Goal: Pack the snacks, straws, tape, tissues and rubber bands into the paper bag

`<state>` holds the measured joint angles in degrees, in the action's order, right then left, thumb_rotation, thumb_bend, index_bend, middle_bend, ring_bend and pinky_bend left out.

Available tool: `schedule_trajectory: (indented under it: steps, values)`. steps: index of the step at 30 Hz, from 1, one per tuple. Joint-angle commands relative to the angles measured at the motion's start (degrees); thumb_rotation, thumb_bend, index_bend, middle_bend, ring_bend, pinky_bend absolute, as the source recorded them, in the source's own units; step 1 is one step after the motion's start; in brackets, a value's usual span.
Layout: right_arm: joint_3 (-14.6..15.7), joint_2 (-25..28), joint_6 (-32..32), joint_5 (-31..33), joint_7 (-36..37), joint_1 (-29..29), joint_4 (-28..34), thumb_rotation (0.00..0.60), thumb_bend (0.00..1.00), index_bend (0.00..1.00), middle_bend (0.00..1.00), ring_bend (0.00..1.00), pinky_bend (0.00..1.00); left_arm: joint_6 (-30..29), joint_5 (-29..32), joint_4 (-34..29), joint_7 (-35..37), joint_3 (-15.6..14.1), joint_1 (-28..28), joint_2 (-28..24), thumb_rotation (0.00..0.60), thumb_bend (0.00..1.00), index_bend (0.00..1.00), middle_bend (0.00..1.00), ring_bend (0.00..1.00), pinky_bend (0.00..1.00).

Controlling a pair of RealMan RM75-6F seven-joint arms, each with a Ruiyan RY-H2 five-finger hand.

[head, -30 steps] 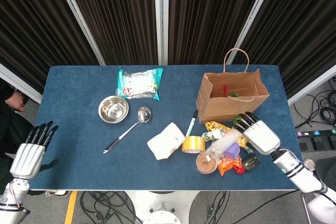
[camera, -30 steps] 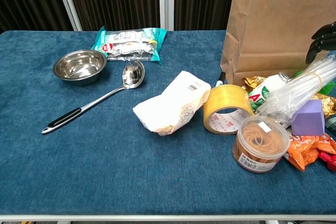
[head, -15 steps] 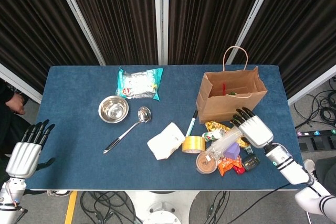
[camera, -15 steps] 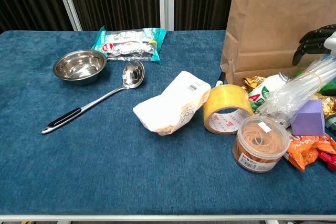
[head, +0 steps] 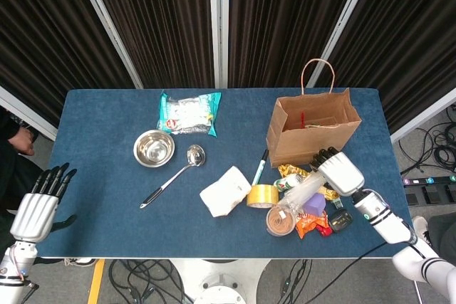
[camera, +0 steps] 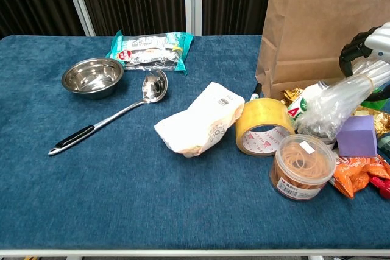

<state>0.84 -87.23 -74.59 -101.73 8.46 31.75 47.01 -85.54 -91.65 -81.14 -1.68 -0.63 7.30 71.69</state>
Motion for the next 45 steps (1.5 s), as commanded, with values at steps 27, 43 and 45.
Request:
schedule_trajectory:
  steps: [27,43,45]
  values:
    - [-1.1,26.4,-13.3,-4.0,2.4,-1.6,55.0,0.600,0.16,0.69,0.55,0.44,0.51,-1.8,-1.9,-4.0,-0.7,0.2,0.1,-1.4,0.600,0.16,0.07,0.05,0.00,0.12]
    - [-23.0,17.9,-15.5,21.9,8.7,2.0,47.0,0.600,0.18,0.69,0.56,0.45,0.52,-1.0,-1.2,-2.9,0.2,0.1,0.1,-1.0,0.600,0.16,0.07,0.05,0.00,0.12]
    - [-23.3,16.3,-14.1,24.3,10.8,1.9,43.8,0.600,0.18,0.69,0.56,0.45,0.52,-0.8,-1.1,-2.6,0.3,0.1,0.2,-1.0,0.600,0.16,0.07,0.05,0.00,0.12]
